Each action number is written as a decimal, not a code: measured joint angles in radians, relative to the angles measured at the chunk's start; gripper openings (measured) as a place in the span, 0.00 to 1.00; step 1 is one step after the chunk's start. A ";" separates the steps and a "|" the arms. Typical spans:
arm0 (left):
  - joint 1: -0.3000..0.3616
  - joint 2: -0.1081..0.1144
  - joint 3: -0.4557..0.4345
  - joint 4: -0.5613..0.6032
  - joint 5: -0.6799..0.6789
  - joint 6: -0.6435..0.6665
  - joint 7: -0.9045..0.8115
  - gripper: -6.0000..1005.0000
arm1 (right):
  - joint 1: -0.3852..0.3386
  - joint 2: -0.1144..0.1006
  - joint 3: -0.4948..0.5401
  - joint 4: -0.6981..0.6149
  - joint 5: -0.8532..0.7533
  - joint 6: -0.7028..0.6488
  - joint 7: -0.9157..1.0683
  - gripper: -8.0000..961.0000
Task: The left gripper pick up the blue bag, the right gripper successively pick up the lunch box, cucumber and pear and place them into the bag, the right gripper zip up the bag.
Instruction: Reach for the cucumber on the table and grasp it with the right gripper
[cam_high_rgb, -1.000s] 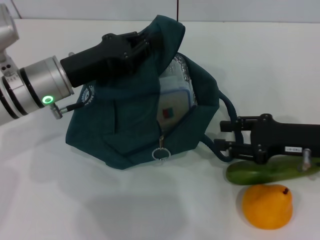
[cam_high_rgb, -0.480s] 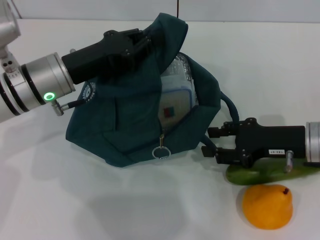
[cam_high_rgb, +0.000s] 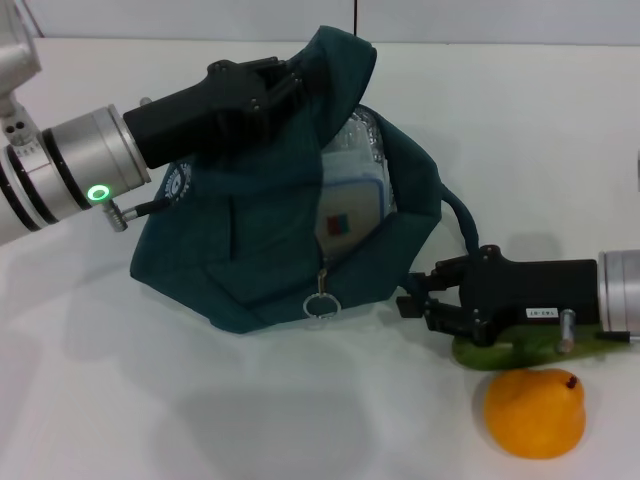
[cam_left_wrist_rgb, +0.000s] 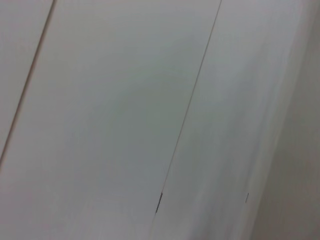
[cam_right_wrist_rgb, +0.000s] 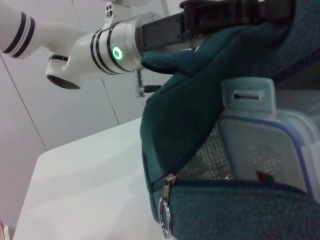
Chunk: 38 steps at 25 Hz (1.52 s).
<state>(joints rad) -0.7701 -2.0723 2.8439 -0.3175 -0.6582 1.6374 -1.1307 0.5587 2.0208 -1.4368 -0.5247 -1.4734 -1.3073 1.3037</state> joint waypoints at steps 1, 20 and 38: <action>0.000 0.000 0.000 0.000 0.000 0.000 0.000 0.10 | 0.001 0.001 -0.003 0.001 0.000 0.001 0.000 0.32; 0.003 -0.002 0.000 0.000 -0.002 0.001 0.021 0.10 | -0.023 0.004 0.003 -0.004 0.059 0.032 -0.082 0.09; 0.089 -0.011 -0.004 0.053 -0.103 0.054 0.218 0.12 | -0.155 -0.030 0.017 -0.047 0.427 -0.169 -0.453 0.09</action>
<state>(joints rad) -0.6808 -2.0837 2.8399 -0.2644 -0.7617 1.6911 -0.9123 0.4033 1.9912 -1.4197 -0.5720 -1.0463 -1.4763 0.8508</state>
